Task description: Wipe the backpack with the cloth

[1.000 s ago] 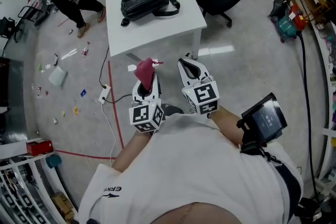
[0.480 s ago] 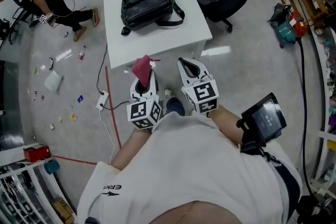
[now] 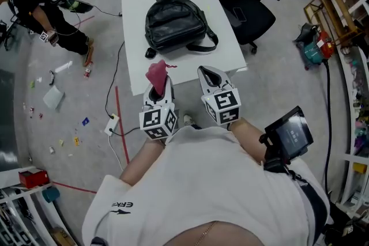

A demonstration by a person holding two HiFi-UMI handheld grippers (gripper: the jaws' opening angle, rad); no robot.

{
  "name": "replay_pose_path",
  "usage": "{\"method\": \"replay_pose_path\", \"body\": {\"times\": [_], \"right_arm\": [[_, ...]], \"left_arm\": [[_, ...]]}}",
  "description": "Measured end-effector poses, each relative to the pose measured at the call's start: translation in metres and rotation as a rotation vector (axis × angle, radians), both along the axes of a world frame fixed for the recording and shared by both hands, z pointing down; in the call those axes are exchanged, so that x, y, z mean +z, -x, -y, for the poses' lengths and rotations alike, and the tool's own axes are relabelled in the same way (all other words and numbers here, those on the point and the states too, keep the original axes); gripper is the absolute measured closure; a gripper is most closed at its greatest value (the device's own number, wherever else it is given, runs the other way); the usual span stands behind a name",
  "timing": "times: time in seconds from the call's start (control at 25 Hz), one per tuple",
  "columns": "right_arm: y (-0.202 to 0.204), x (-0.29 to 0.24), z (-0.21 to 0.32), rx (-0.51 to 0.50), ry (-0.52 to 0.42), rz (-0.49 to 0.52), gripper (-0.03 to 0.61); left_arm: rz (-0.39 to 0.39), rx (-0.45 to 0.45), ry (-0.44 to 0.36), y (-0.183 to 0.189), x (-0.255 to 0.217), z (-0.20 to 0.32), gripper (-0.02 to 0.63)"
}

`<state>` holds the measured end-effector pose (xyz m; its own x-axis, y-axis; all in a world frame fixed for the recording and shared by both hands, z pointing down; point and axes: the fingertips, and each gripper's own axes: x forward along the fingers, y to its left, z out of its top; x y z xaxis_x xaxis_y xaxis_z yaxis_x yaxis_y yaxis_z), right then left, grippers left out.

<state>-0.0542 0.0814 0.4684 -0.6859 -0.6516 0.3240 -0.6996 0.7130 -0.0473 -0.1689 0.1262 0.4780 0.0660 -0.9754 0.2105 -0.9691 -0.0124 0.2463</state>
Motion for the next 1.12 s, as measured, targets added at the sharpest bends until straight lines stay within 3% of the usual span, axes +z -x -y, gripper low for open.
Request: {"method": "replay_pose_path", "body": {"times": [0.44,0.76,1.12], "right_arm": [[0.050,-0.003,0.043,0.017,-0.025,-0.034,0.574],[0.065,-0.010,0.078,0.020,-0.036,-0.015,0.574],[0.071,-0.006,0.167,0.007,-0.030,-0.005,0.574]], "left_arm": [[-0.051,-0.032,0.008,0.059,0.011,0.031,0.522],[-0.025,-0.054,0.014,0.081,0.005,0.062,0.522],[0.027,-0.069,0.047,0.099,0.011,0.153,0.522]]}}
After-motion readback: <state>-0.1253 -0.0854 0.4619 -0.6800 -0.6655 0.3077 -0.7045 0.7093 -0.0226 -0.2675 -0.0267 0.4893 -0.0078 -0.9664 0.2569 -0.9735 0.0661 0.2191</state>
